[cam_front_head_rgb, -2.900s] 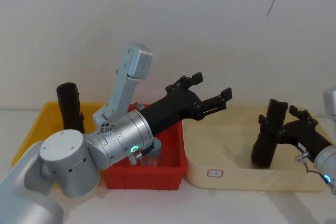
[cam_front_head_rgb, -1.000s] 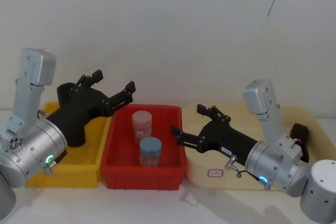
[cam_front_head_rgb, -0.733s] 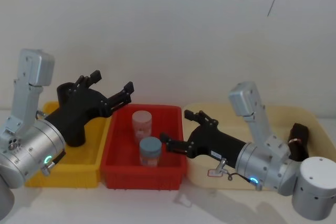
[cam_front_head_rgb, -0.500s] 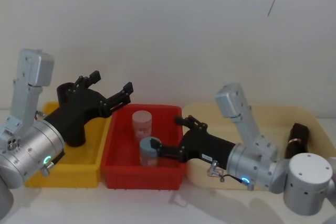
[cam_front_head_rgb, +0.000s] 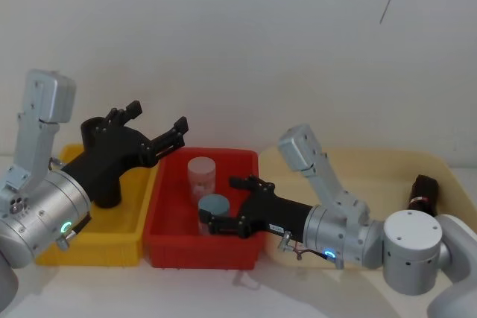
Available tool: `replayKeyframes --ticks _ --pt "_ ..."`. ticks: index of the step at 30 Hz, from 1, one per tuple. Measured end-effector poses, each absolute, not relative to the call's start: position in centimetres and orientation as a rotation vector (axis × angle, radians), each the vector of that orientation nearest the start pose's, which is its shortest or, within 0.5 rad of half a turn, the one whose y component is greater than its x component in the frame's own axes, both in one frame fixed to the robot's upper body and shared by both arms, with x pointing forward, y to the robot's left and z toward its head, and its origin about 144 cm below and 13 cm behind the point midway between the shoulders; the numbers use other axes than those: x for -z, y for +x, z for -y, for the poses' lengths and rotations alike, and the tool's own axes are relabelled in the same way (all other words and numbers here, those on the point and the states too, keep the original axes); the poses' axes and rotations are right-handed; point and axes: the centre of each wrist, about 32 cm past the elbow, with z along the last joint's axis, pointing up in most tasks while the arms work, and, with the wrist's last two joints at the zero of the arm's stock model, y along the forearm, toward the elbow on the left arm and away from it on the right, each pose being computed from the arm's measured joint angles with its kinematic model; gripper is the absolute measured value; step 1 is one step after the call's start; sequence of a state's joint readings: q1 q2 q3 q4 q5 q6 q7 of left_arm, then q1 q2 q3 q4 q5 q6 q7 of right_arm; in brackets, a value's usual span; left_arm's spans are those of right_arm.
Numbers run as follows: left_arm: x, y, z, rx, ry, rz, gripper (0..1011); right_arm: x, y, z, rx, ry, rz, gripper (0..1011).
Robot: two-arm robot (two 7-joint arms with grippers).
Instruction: Pick up the garbage bag with the one hand and transfer it to the other hand.
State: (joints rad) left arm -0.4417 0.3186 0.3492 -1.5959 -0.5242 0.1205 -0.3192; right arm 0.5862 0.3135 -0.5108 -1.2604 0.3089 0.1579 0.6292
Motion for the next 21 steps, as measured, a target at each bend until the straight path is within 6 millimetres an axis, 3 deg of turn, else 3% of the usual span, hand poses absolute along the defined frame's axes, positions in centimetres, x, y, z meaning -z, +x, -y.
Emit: replayKeyframes --ticks 21 --pt "-129.0 54.4 -21.2 -0.873 -0.208 0.099 1000 -123.3 61.4 20.0 0.619 -0.27 0.089 1001"
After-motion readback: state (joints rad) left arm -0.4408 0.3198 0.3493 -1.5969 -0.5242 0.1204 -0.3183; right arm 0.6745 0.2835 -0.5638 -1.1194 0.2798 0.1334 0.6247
